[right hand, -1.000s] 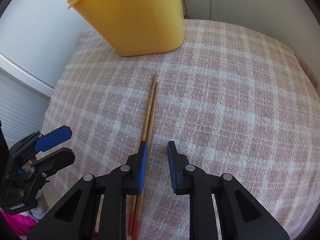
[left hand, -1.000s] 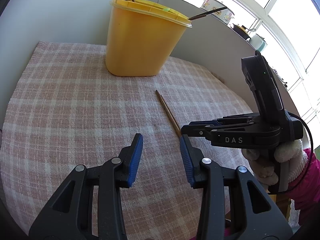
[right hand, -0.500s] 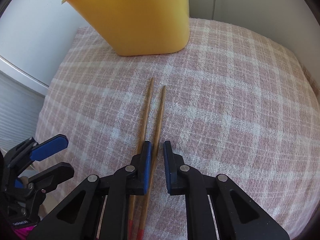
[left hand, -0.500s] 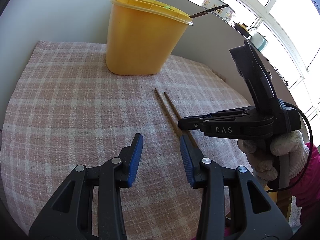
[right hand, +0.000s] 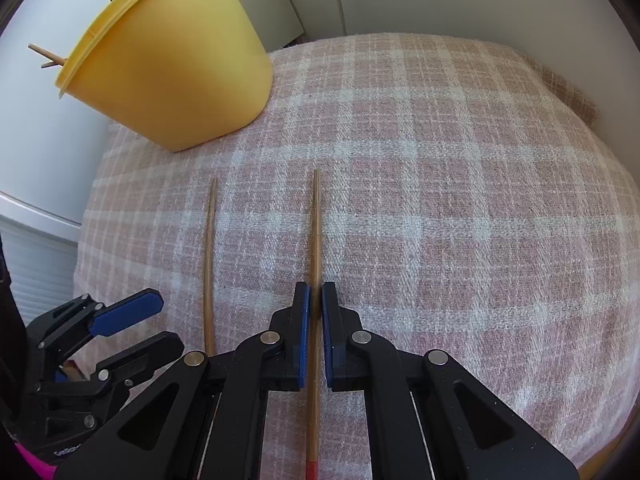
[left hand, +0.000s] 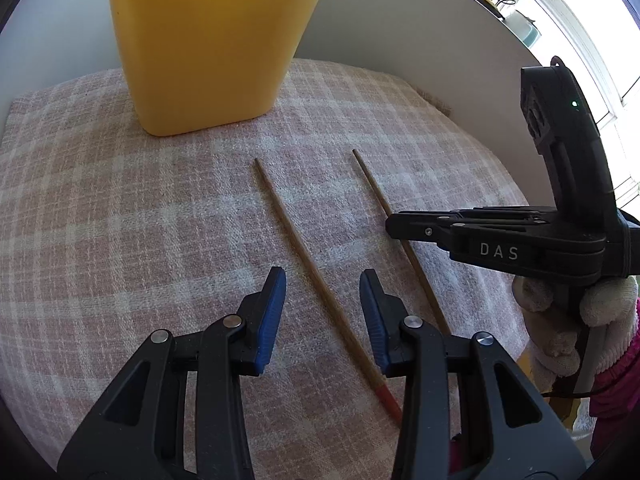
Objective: Organize utensils
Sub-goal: 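Grasp a wooden chopstick with the left tool while the right tool grasps the other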
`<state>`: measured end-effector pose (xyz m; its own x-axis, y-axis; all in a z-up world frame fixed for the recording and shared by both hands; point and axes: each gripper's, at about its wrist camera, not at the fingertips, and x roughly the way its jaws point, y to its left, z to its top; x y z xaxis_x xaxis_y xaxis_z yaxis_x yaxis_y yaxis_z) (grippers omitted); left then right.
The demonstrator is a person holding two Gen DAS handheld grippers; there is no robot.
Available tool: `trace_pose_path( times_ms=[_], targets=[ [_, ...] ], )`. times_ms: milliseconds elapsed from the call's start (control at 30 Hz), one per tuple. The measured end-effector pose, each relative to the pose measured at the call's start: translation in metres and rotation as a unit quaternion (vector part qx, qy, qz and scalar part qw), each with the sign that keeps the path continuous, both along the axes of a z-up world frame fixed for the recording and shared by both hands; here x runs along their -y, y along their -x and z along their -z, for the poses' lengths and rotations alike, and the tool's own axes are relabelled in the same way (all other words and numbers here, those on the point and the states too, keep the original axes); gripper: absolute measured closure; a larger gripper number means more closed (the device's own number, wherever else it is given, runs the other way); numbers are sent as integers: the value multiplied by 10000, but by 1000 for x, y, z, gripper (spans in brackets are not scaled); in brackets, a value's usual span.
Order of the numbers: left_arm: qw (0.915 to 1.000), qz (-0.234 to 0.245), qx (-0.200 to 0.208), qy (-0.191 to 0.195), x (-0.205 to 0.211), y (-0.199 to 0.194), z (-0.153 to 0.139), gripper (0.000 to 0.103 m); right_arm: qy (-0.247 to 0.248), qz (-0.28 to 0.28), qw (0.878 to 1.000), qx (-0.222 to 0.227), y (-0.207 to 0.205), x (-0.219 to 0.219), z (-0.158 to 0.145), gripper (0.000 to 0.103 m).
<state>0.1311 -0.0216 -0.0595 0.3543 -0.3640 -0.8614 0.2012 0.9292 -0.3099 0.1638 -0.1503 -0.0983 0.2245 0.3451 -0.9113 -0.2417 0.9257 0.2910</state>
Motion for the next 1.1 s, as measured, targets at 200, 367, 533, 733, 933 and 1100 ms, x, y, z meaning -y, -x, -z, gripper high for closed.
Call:
trace_pose_path(
  times_ms=[200, 367, 533, 733, 933, 1100],
  targets=[
    [9989, 71, -256, -374, 18, -21, 17, 67, -122, 9, 9999, -17, -1, 8, -1, 99],
    [9972, 256, -68, -706, 32, -31, 20, 89, -131, -53, 9999, 8, -2, 4, 1, 99],
    [9952, 501, 32, -836, 39, -31, 20, 95, -46, -86, 9999, 41, -3, 10, -1, 98],
    [9962, 510, 6, -708, 35, -32, 19, 98, 218, -285, 9993, 129, -5, 3, -2, 98],
    [9988, 285, 234, -308, 22, -23, 4, 99, 73, -118, 9998, 169, -2, 3, -6, 98],
    [9986, 129, 509, 3, 10, -13, -13, 99, -46, -74, 9982, 595, 10, 13, -28, 98]
  ],
)
